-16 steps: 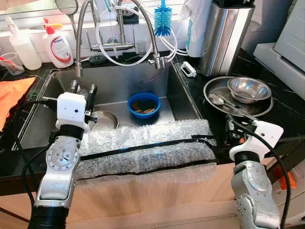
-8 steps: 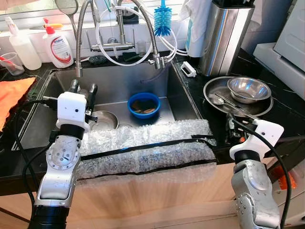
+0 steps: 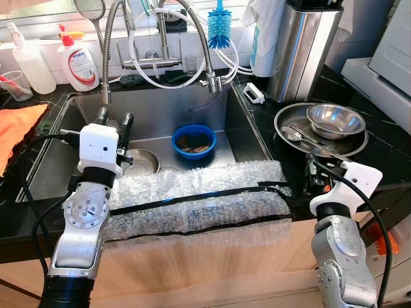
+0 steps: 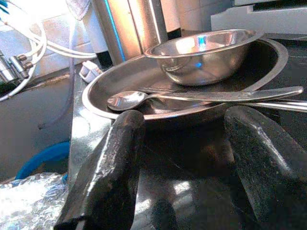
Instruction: Kitchen organization
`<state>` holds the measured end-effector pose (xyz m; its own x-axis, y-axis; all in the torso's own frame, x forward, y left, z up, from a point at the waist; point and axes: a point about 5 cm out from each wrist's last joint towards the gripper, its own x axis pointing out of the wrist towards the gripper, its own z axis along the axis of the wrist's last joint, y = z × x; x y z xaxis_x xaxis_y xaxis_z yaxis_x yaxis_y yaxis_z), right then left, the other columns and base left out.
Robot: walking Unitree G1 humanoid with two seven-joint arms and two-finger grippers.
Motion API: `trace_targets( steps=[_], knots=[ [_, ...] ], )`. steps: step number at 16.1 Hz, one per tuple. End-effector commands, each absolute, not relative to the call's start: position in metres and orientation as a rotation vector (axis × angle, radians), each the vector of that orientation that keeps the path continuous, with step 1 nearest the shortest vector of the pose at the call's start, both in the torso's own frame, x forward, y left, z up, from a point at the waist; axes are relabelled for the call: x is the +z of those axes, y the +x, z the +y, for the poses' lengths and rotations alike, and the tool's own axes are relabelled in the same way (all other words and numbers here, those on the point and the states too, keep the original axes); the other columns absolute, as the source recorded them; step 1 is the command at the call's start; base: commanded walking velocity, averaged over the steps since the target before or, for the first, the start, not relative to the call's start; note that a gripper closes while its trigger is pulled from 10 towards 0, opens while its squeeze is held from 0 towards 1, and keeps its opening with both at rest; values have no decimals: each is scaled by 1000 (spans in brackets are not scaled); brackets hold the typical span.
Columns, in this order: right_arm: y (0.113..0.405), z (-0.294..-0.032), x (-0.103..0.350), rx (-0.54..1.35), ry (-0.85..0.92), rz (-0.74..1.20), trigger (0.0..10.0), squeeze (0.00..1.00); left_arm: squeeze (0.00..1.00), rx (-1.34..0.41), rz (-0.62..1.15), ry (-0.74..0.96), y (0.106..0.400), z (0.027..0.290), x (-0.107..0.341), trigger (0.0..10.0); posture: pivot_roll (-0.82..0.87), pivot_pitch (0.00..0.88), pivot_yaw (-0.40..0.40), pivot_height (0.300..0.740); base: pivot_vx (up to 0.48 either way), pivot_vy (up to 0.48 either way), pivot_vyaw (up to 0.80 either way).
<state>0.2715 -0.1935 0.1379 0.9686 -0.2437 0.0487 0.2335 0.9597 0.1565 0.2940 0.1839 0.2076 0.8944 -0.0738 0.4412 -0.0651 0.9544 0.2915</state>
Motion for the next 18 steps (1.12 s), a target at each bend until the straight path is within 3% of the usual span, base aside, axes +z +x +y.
trace_targets(
  steps=[1,11,18],
  knots=[
    [272,-193,136,-248,151,-51,10000,0,0,-5,-466,320,296,183,208,10000,-78,2,26,740,0,0,0],
    [270,-202,143,-331,155,-104,10000,0,0,-14,-460,318,297,180,207,10000,-77,0,23,740,0,0,0],
    [272,-195,148,-278,162,-136,10000,0,0,-9,-465,316,297,180,207,10000,-77,0,21,740,0,0,0]
  ],
)
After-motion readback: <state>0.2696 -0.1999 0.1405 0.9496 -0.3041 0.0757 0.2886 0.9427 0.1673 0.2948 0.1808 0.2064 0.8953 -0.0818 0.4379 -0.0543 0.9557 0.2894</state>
